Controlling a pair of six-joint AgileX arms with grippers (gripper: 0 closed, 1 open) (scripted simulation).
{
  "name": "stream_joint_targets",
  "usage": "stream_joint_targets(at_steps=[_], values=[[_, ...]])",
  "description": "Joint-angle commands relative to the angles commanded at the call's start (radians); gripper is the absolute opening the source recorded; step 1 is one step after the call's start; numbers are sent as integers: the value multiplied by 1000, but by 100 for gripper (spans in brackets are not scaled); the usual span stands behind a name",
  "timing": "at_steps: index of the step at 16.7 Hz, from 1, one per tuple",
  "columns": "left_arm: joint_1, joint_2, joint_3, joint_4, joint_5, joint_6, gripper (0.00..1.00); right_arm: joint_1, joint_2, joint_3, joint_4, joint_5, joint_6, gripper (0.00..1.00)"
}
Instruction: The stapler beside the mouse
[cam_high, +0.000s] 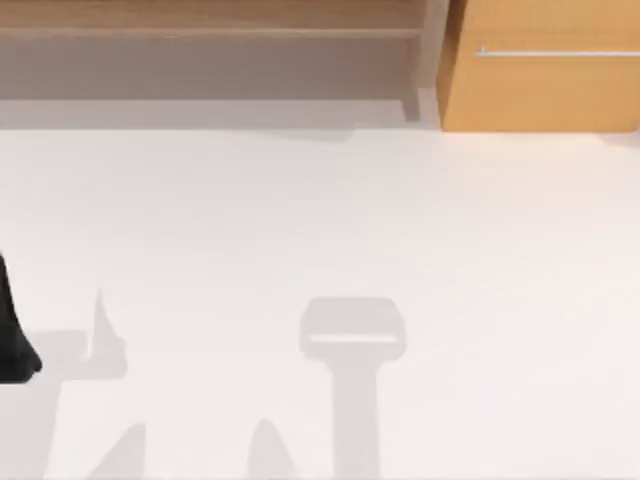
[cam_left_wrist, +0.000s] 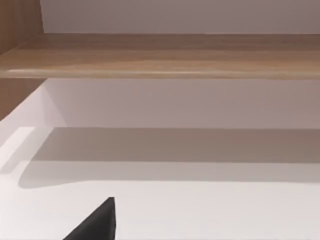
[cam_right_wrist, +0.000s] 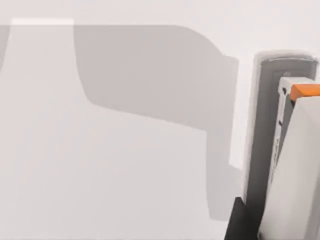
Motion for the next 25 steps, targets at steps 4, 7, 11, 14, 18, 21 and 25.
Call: stream_joint_targets(at_steps=[4,7,11,14,18,21,25], values=[[0,0,0,0,0,0,100,0,2,-1,1,0,1,0],[0,0,0,0,0,0,100,35,9,19,-4,0,32,0],[0,0,0,0,0,0,100,220,47,81,-27,3,182,0],[0,0,0,0,0,0,100,448,88,128,-52,6,346,0],[0,0,0,0,0,0,100,791,134,188,-83,8,586,0],[0,0,0,0,0,0,100,977,148,224,-93,11,738,0],[0,0,0,0,0,0,100,1078,148,245,-96,14,833,0]])
